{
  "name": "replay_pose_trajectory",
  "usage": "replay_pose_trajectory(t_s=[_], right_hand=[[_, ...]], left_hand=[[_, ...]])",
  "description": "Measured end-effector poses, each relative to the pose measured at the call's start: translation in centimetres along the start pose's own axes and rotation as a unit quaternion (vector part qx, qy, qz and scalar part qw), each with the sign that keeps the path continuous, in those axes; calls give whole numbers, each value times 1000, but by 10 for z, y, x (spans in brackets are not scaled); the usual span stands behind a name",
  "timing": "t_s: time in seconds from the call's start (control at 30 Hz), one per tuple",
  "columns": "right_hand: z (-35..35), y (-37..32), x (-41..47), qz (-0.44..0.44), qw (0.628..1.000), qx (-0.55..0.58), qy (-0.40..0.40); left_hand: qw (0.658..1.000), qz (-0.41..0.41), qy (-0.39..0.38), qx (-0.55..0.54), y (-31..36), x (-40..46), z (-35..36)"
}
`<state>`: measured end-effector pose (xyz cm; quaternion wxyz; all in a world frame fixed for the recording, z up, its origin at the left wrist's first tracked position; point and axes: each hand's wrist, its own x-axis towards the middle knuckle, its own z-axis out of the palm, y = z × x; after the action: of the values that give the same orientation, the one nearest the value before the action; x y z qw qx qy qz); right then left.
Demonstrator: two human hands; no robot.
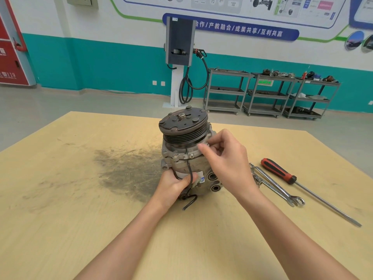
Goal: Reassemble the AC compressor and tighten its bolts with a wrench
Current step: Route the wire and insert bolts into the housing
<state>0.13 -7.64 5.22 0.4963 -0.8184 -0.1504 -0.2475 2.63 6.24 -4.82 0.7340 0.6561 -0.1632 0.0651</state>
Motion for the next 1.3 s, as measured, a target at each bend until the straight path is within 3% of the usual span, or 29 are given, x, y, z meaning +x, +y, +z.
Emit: replay_pose_trajectory(t_s=[0.13, 0.33, 0.53, 0.77, 1.0, 1.3], right_hand=[[1, -1, 2, 10, 1000, -13, 1], [-3, 0, -4, 8, 998, 57, -22], [2, 0, 0, 9, 1000, 15, 10], [-5, -1, -3, 17, 999, 15, -35], [4, -3, -3, 24, 999, 10, 19], [0, -1, -4, 16, 999, 34, -6]], left_hand=[[1000, -2, 1, 3, -1, 0, -1], [1000, -1, -5, 7, 1, -1, 1], [1000, 8, -5, -1, 4, -1, 1], [1000, 5, -6, 2, 5, -3, 2], [1000, 1, 5, 13, 6, -3, 2], [1000, -6, 12, 18, 8, -3, 4]])
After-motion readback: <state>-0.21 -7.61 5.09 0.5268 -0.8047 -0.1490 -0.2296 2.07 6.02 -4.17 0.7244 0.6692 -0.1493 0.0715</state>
